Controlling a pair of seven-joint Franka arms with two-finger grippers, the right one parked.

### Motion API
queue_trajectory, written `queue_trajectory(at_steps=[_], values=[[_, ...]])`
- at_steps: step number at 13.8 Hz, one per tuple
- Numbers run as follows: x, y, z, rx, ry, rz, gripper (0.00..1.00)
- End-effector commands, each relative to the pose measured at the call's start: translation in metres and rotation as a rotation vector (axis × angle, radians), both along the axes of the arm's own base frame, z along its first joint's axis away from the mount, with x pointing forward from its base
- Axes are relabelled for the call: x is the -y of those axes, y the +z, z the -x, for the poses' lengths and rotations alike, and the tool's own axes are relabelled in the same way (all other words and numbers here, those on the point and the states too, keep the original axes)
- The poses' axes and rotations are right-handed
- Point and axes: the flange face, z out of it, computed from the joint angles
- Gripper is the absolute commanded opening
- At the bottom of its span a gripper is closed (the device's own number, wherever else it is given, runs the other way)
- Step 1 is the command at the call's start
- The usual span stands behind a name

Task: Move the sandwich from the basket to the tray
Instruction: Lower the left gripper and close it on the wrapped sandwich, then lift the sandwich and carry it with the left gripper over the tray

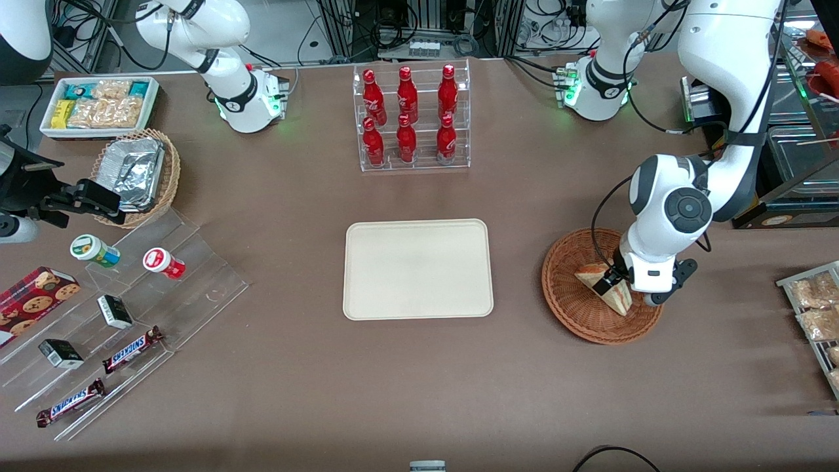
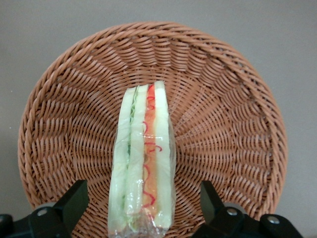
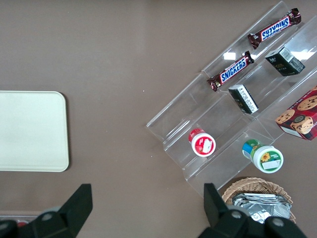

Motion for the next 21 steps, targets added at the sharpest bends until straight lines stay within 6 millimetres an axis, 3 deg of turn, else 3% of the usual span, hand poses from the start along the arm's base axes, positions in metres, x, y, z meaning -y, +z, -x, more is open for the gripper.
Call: queue_trajectory(at_steps=[1, 2, 3, 5, 8, 10, 13, 15, 16, 21], values=[[0.001, -0.008, 0.003, 0.009, 0.009, -0.011, 0.82], [0.001, -0.009, 0.003, 0.007, 0.01, -0.011, 0.5], [0.001, -0.01, 0.004, 0.004, 0.016, -0.012, 0.28], [0.002, -0.014, 0.004, -0.001, 0.019, -0.013, 0.0], [0.003, 0.002, -0.002, 0.015, 0.013, -0.012, 0.0], [0.005, 0.044, -0.007, -0.033, 0.004, -0.035, 0.0], [0.043, 0.129, -0.014, -0.139, -0.066, -0.076, 0.0], [0.084, 0.161, -0.01, -0.142, -0.124, -0.07, 0.0], [0.106, 0.165, -0.004, -0.141, -0.16, -0.066, 0.0], [0.236, 0.144, 0.023, -0.118, -0.358, -0.013, 0.0]])
